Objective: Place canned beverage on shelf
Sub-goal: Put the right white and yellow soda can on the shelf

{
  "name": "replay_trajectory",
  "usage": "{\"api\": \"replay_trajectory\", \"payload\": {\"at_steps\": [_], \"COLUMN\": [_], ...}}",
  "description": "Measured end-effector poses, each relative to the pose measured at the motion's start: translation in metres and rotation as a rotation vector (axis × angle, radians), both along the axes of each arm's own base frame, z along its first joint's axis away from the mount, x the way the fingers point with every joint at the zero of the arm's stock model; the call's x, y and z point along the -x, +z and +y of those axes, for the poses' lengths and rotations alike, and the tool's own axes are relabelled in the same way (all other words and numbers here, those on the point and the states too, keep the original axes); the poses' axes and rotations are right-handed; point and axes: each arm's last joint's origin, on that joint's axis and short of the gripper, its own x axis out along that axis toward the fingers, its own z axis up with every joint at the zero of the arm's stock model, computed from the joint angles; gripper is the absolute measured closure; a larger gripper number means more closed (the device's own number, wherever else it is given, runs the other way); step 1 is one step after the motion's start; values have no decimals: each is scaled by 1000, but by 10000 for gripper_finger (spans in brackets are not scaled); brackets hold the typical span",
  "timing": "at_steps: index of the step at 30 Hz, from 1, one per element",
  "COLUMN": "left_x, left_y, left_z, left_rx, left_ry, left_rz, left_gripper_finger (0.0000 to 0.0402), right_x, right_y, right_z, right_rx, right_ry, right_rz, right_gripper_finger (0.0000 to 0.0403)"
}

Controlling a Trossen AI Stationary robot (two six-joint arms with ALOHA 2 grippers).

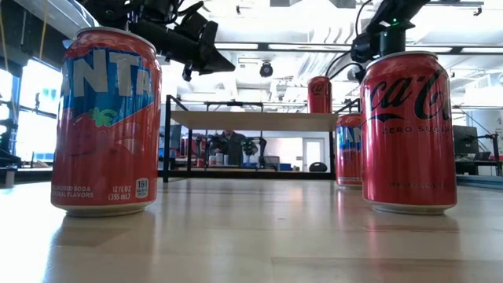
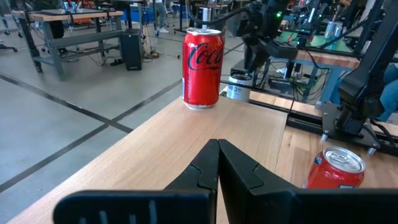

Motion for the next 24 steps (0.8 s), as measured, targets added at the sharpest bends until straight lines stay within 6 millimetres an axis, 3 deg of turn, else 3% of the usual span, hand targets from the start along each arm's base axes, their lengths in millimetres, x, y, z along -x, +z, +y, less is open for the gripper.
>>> {"api": "replay_trajectory", "payload": {"at_steps": [2,4,14,17,24], "left_x": [0,0,0,0,0], "left_y": [0,-1,-2,-2,-2], "left_z": [0,0,0,0,0], "left_rx": [2,5,7,8,15], "left_ry": [0,0,0,0,1], "left_rz": [5,11,16,16,12], "left_gripper_finger": [401,401,401,401,402], "right_x": [0,0,0,-1,-5], "right_y": [0,0,1,1,1], "right_z": [0,0,-2,-2,-5], "right_rx": [-1,1,32,28,10], "right_ry": [24,22,-80,-78,-65], "right_rz": [6,5,-15,-33,-127], "right_gripper_finger": [390,369,157,109,91]}}
